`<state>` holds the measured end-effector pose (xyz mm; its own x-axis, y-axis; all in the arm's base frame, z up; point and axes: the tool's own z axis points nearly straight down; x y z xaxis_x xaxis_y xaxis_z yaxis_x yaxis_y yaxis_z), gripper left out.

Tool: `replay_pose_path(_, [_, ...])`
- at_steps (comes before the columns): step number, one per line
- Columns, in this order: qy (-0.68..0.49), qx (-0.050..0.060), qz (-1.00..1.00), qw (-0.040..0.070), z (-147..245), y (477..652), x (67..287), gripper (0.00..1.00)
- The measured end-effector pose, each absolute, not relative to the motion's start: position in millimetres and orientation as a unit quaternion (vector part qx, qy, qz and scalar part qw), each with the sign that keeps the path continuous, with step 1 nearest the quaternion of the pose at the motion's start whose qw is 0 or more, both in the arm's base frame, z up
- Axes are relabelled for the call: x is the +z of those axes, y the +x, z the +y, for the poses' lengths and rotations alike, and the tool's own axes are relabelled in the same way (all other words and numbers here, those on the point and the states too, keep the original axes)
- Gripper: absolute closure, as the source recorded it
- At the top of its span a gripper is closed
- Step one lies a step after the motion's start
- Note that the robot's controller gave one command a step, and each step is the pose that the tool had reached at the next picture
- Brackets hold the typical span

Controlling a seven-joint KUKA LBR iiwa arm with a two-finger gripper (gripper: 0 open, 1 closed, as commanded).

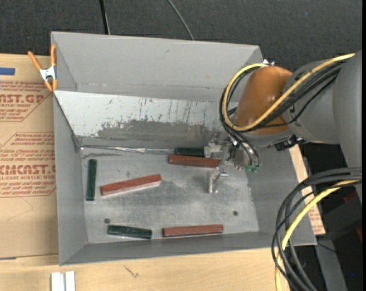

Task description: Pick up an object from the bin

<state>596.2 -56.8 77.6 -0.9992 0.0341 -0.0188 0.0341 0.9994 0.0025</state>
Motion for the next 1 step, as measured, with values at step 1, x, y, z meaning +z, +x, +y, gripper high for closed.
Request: replay_pose_path(1, [0.02,0.0,1.0,0.004,-55.8,588.5,91.2,0.0])
